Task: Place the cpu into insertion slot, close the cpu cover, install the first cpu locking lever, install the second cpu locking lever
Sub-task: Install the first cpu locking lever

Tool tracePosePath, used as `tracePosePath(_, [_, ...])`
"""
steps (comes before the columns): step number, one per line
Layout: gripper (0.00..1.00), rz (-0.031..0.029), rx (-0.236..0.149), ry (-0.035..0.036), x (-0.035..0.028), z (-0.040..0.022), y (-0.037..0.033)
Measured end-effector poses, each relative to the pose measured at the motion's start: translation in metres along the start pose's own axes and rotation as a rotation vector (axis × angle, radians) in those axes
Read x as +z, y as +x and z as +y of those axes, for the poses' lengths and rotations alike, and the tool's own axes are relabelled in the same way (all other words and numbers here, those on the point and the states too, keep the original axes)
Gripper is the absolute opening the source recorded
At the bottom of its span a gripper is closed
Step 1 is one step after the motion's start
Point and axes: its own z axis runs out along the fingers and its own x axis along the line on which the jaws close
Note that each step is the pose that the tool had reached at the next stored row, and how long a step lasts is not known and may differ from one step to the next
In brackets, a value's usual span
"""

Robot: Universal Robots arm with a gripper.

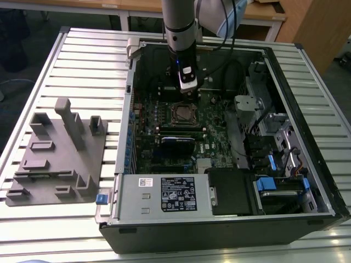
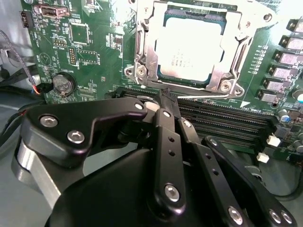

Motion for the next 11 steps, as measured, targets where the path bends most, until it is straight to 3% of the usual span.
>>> tracePosePath(8, [0.11,0.0003,0.004,-0.0057,-0.0002,0.0003,0.0005])
tracePosePath(11, [0.11,0.0025,0.007,-0.0116,-0.0002,0.0003,0.0008])
